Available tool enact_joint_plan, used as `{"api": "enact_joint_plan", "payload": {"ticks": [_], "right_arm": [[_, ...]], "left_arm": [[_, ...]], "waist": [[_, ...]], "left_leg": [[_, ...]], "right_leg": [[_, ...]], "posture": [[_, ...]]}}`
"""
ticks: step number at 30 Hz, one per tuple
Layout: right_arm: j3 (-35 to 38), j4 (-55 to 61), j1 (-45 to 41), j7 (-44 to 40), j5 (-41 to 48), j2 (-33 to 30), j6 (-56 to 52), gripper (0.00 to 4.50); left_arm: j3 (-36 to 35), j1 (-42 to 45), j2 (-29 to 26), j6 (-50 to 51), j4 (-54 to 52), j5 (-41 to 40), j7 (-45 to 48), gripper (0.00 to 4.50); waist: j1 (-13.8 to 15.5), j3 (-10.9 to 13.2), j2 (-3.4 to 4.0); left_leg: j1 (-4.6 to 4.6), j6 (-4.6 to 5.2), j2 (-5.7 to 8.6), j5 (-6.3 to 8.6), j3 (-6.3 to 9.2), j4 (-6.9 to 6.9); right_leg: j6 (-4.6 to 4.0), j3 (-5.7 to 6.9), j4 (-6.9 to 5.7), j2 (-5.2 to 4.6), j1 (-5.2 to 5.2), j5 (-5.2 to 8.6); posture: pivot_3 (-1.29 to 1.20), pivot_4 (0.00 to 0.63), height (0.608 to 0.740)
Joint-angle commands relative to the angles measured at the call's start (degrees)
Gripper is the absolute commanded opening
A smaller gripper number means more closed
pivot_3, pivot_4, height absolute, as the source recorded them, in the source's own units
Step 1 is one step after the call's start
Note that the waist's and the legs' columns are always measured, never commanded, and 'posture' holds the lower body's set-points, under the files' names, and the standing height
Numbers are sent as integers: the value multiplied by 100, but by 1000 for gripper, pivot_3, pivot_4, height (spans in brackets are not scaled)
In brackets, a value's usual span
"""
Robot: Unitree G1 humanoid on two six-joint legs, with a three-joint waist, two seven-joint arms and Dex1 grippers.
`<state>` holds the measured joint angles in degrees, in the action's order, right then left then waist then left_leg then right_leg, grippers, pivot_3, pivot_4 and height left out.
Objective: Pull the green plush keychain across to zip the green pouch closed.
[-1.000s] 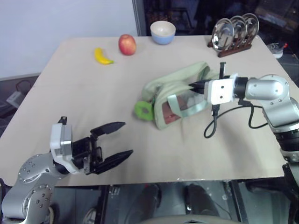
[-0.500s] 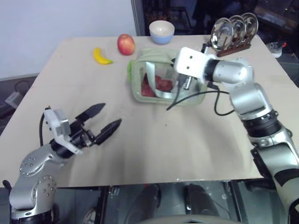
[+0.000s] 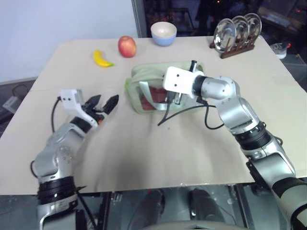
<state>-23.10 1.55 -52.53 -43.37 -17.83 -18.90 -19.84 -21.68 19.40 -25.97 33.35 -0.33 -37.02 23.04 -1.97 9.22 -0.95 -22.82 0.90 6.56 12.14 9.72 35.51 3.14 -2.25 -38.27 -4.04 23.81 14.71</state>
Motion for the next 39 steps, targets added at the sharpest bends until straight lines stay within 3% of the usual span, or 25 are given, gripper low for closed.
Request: {"api": "enact_joint_plan", "payload": {"ticks": [1, 6, 8, 10, 17, 27, 31, 33, 38, 39], "right_arm": [[15, 310, 39, 16, 1, 33, -32, 179], [-21, 406, 86, 31, -36, 71, -106, 179], [-31, 445, 93, 29, -48, 81, -144, 0], [-40, 481, 107, 26, -65, 78, -169, 0], [-38, 517, 131, 48, -111, 96, -211, 0], [-34, 454, 167, 78, -112, 167, -163, 0], [-25, 421, 168, 114, -105, 193, -139, 0], [-22, 400, 163, 142, -97, 218, -125, 0], [-25, 375, 163, 167, -69, 249, -97, 0], [-25, 377, 165, 168, -64, 257, -94, 0]], "left_arm": [[151, 404, 185, -60, 436, 167, -169, 4500], [377, 975, 619, -169, 1223, 303, -108, 4500], [369, 1079, 721, -170, 1404, 296, -45, 3966], [242, 1176, 847, -132, 1521, 151, -24, 3336], [-38, 1269, 873, -196, 1539, -64, 160, 24], [190, 972, 410, -1079, 806, 545, 493, 24], [-87, 878, 290, -549, 531, 73, 459, 24], [240, 592, -26, -503, 338, 305, 852, 24], [782, 620, -191, -1311, 570, 1531, 334, 2311], [927, 663, -250, -1511, 646, 1802, 295, 2311]], "waist": [[-30, -1, -1], [-37, -1, -2], [-29, -1, -2], [-26, -2, -3], [-40, -1, -3], [-56, -1, -3], [-44, -1, -3], [-69, -1, -3], [-21, 0, -1], [-18, 0, -1]], "left_leg": [[0, 0, 0, 0, 1, 1], [-1, 0, 3, 0, 1, 16], [-1, 0, 6, 0, 1, 23], [-2, 0, 8, 1, 1, 34], [-4, -1, 12, 1, 3, 64], [-5, -4, 11, 3, 2, 66], [-4, -6, 9, 4, 2, 66], [-4, -5, 9, 4, 0, 66], [-4, -6, 9, 5, 5, 62], [-4, -7, 9, 5, 5, 63]], "right_leg": [[0, 0, -1, 0, 1, 0], [0, 0, -14, 0, 2, 0], [0, -1, -23, -2, 2, 0], [0, -1, -29, -3, 1, 0], [1, -2, -62, -3, 1, 0], [1, -6, -62, -1, 5, 0], [1, -6, -63, 0, 5, 0], [1, -8, -63, 0, 5, 0], [1, -4, -62, 2, 6, 0], [1, -4, -62, 2, 6, 0]], "posture": [[0, 150, 740], [0, 150, 740], [0, 150, 740], [0, 150, 740], [0, 150, 740], [0, 150, 740], [0, 150, 740], [0, 150, 740], [0, 150, 740], [0, 150, 740]]}}
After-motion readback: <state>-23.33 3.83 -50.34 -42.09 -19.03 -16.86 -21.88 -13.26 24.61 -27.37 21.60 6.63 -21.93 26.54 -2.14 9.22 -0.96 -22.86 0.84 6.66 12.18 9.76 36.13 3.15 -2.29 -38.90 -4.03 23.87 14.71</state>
